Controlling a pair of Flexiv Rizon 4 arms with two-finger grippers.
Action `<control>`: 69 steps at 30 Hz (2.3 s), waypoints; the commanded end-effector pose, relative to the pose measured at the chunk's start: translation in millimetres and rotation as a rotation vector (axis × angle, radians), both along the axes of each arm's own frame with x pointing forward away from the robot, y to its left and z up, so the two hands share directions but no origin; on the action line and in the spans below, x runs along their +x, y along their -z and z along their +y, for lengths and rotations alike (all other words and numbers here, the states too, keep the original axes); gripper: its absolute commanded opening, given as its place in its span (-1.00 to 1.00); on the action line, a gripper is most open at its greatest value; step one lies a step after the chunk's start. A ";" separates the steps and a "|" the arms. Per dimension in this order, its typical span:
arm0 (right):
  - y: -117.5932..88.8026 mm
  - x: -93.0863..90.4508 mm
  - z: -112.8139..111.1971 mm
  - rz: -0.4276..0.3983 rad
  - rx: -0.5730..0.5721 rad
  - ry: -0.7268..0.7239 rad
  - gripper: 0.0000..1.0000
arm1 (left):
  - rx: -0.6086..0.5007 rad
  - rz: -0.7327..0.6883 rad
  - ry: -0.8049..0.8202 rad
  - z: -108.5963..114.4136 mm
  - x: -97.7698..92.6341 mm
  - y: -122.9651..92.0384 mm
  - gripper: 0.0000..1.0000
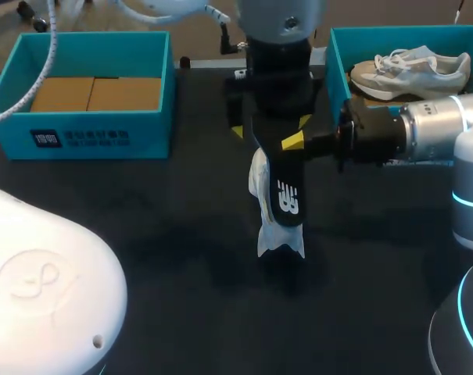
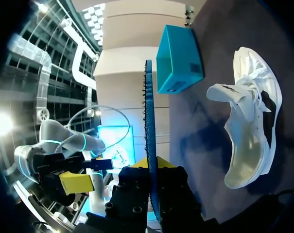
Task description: Take the shoe out of the shoebox, open the shoe tongue, remove and reinsert the insole, then place the shoe into the shoebox
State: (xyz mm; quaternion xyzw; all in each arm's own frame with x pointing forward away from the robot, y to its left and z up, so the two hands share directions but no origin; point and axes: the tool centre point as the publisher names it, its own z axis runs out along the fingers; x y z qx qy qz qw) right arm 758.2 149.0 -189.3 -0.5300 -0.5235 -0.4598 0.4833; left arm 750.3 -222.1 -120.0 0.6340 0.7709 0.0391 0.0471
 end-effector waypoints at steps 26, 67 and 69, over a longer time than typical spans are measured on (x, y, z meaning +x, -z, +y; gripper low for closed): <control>-3.7 2.3 -0.2 -0.004 -0.016 0.001 -1.00 | -0.061 -0.074 -0.039 8.8 5.3 1.2 1.00; -12.0 -2.6 -10.3 0.015 -0.062 0.017 -1.00 | -0.805 -0.172 -0.071 40.1 -9.1 30.4 1.00; -12.3 -2.5 -10.4 0.014 -0.064 0.017 -1.00 | -0.816 -0.176 -0.076 40.3 -9.8 31.7 1.00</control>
